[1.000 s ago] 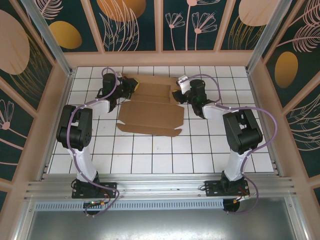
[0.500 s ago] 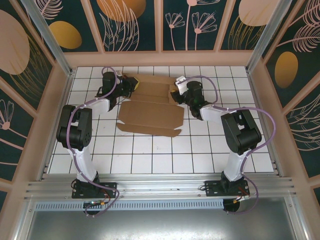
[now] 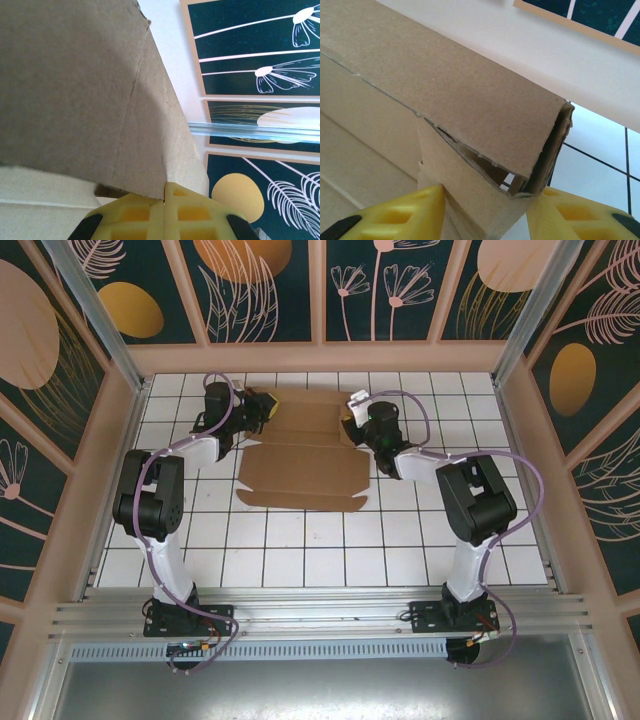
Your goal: Fold the paper box
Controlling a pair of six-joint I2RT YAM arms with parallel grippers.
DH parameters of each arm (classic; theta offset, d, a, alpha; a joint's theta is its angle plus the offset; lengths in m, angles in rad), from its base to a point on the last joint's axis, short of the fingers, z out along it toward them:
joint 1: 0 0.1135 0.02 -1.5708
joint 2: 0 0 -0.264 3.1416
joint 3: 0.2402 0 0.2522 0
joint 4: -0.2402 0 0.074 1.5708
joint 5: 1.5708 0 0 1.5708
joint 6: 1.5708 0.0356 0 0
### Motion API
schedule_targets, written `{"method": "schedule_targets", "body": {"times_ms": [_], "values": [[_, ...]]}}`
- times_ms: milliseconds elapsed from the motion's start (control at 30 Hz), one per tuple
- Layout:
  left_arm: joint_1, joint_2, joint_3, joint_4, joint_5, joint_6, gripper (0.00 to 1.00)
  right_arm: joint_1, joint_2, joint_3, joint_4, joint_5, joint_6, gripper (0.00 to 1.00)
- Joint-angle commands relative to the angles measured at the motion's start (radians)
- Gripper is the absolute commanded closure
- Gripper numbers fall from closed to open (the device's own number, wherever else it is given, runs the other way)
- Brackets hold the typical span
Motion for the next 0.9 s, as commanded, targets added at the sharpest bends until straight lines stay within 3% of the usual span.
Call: {"method": "schedule_targets", "body": {"times_ms": [0, 167, 500, 600, 767, 867], "values": [[0.001, -0.022, 0.013, -0.026, 0.029, -0.006, 1.00, 0.012, 0.044, 0.046, -0.034, 0.100, 0.008, 0.54], [0.000, -0.036, -0.020, -0.011, 0.026, -0.011, 1.00, 0.034, 0.087, 0.090, -0.042, 0.181, 0.049, 0.63], [-0.001, -0.041, -0.064, 0.016, 0.017, -0.035, 1.00, 0.075, 0.153, 0.187, -0.101, 0.345, 0.179, 0.93], [-0.001, -0.042, -0.063, 0.016, 0.017, -0.036, 1.00, 0.080, 0.166, 0.193, -0.104, 0.341, 0.187, 0.91], [0.000, -0.032, -0.061, 0.018, 0.022, -0.039, 1.00, 0.077, 0.141, 0.123, -0.025, 0.220, 0.148, 0.73], [0.000, -0.029, -0.069, 0.026, 0.022, -0.041, 1.00, 0.070, 0.121, 0.078, 0.029, 0.150, 0.138, 0.69]]}}
